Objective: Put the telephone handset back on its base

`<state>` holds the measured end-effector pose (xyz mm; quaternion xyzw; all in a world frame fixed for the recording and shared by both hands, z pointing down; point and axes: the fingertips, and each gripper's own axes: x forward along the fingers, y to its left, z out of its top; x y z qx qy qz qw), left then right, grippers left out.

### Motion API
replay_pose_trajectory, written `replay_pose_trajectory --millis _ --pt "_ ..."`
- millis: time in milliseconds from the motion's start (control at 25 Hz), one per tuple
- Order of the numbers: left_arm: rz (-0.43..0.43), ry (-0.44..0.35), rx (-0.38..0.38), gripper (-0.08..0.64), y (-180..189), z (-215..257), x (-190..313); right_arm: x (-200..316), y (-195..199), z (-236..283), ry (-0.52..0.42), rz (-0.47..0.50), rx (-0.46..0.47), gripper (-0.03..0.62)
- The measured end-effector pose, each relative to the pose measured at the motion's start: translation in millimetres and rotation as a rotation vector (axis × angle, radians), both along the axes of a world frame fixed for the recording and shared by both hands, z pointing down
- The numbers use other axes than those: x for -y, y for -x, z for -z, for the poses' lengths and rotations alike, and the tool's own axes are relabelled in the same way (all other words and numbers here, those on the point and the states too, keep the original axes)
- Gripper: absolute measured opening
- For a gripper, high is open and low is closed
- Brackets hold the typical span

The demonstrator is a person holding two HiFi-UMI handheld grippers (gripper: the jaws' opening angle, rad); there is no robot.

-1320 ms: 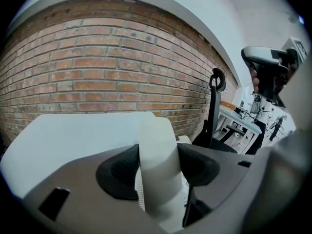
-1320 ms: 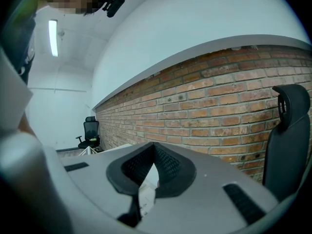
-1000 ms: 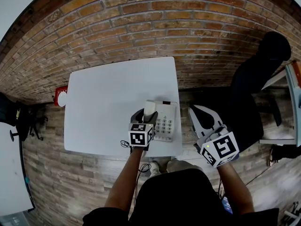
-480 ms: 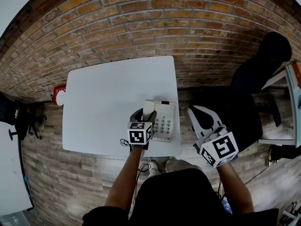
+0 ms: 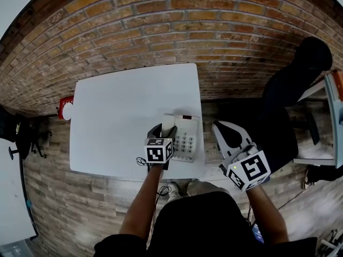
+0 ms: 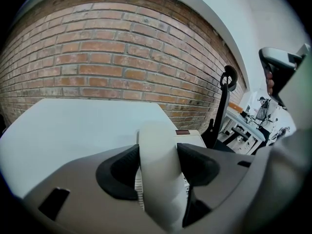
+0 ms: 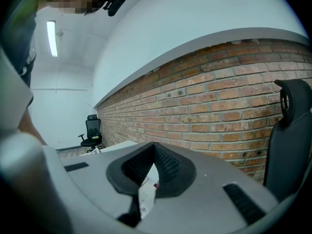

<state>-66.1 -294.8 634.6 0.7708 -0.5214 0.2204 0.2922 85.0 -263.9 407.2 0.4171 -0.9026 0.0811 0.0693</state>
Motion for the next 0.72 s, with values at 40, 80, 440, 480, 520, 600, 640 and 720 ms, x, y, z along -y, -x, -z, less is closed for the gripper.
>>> replay_pose_trajectory --millis 40,80,440,480,520,600,640,720 --pt "0.002 0.003 0.0 0.25 0.1 -0.8 0.3 0.4 0.1 -0.1 0.001 0.001 0.001 0.012" --pt "0.003 0.005 -0.001 0.25 0.4 -1.5 0.6 0.9 0.3 0.0 0.001 0.001 0.001 0.012" --pt "0.011 0.013 0.003 0.25 1.3 -7.7 2.9 2.2 0.5 -3.4 0.007 0.002 -0.003 0.012" --pt "0.01 0.013 0.003 0.25 1.4 -7.9 2.7 2.1 0.3 -3.6 0.008 0.001 -0.003 0.012" --pt "0.01 0.012 0.002 0.25 1.4 -7.8 2.6 2.1 0.1 -3.6 0.008 0.0 -0.003 0.012" --pt "0.009 0.009 -0.002 0.25 1.3 -7.3 2.8 2.4 -0.2 -3.3 0.009 -0.001 -0.002 0.012" --pt "0.007 0.006 -0.004 0.25 1.2 -7.2 2.9 2.5 0.0 -3.3 0.01 -0.001 -0.002 0.012" --pt "-0.001 0.004 -0.006 0.25 0.9 -7.4 3.0 2.6 0.7 -3.9 0.011 0.0 -0.003 0.012"
